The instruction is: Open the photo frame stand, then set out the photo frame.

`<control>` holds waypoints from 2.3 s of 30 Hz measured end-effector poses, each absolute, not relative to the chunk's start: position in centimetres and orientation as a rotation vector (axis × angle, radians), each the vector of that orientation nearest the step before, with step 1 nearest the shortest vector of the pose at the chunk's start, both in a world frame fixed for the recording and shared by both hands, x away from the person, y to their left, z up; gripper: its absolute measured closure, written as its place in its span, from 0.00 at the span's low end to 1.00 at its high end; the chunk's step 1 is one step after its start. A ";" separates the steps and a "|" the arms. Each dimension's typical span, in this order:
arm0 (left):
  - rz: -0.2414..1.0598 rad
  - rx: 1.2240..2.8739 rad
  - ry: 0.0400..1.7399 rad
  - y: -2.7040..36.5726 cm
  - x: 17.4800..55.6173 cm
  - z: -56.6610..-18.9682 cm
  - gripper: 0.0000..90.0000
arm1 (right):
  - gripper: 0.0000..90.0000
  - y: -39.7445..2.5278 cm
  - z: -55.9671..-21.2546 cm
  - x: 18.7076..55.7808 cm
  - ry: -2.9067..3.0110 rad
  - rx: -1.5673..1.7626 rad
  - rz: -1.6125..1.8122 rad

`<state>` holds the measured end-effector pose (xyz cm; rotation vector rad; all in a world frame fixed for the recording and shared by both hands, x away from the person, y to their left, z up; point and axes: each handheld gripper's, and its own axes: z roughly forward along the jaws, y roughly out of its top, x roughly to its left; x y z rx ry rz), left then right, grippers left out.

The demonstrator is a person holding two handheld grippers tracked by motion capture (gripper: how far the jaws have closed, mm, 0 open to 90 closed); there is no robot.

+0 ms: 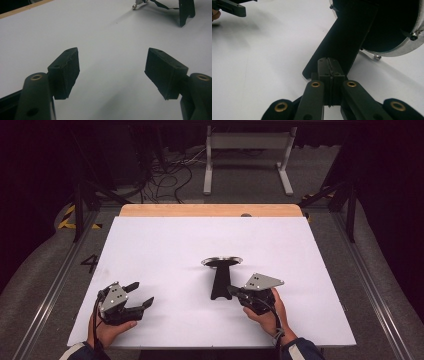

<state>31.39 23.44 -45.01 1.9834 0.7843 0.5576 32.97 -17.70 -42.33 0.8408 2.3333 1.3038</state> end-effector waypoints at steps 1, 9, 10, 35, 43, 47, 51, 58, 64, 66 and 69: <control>0.555 1.994 0.775 23.2 31.5 -45.0 0.32 | 1.00 -17.7 -42.3 32.9 2.333 0.841 1.306; 0.549 2.021 0.751 21.6 33.0 -44.9 0.33 | 1.00 -17.4 -42.6 33.0 2.337 0.839 1.301; 0.540 2.016 0.745 21.3 33.4 -44.6 0.34 | 1.00 -17.3 -42.6 33.0 2.337 0.839 1.302; 0.350 2.131 0.498 8.4 43.6 -42.5 0.60 | 1.00 -9.4 -45.1 33.3 2.319 0.847 1.120; 0.384 2.162 0.433 7.0 43.5 -42.8 0.74 | 1.00 -7.8 -46.1 32.9 2.306 0.878 1.001; 0.433 2.188 0.437 6.4 43.2 -42.7 0.75 | 1.00 -8.0 -46.4 33.0 2.302 0.904 0.983; 0.462 2.189 0.443 6.4 42.7 -42.6 0.78 | 1.00 -8.6 -46.3 33.1 2.298 0.937 0.970; 0.503 2.190 0.428 6.6 41.8 -42.7 0.82 | 1.00 -9.2 -46.4 33.0 2.301 0.962 0.961; 0.560 2.216 0.413 6.5 40.9 -42.4 0.84 | 1.00 -10.0 -46.3 32.8 2.314 1.000 0.977; 0.565 2.214 0.416 6.4 40.7 -42.4 0.84 | 1.00 -10.2 -46.3 32.8 2.312 1.006 0.975; 0.519 2.176 0.427 6.6 40.9 -42.5 0.80 | 1.00 -10.3 -46.3 32.8 2.314 1.010 0.990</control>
